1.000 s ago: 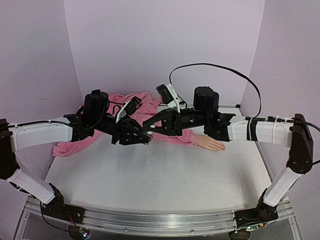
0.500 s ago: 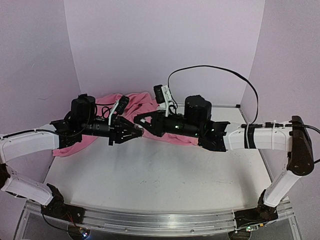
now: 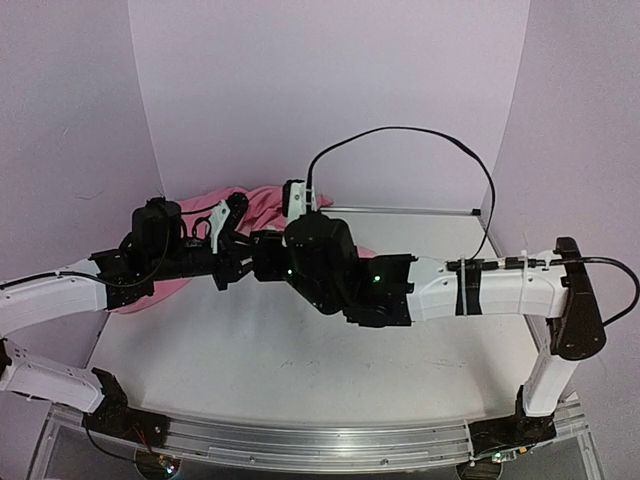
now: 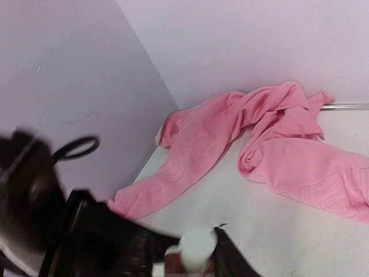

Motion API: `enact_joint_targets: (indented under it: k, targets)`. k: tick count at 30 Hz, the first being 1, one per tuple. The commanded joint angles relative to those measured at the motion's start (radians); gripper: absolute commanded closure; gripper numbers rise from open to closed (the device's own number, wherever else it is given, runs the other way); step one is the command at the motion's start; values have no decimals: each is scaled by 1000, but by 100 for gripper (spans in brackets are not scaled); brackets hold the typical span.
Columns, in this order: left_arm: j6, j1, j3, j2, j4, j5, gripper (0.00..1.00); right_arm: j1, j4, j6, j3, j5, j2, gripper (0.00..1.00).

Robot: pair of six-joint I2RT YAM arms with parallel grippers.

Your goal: Paint the nails

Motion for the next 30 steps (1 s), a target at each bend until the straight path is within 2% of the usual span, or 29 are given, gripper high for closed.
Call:
enact_joint_targets:
  k: [1,6,7,9,10,13,16,22,28,30]
  targets:
    - [-27,32,65,30,97,-120,100,-31,-4,-125,-38,-331,-157,43]
    - [-49,32,92,67,90,13,100,-234,-3,-167,-193,-673,-314,15]
    - [-52,32,99,76,90,61,100,-269,-3,-188,-216,-740,-335,12]
    - [-63,33,122,100,92,194,100,-335,-1,-244,-251,-912,-361,11]
    - [-68,34,134,117,92,282,100,-363,2,-277,-266,-1050,-364,14]
    - [-118,32,190,177,92,572,100,-410,39,-345,-300,-1305,-363,18]
    - [-170,32,237,235,93,716,100,-414,117,-345,-319,-1474,-340,24]
    - [-172,20,243,258,97,778,100,-414,362,-219,-356,-1578,-292,43]
    - [-169,12,242,261,98,792,100,-414,410,-163,-316,-1587,-224,57]
    - [-167,9,240,259,99,795,100,-413,441,-142,-312,-1598,-210,65]
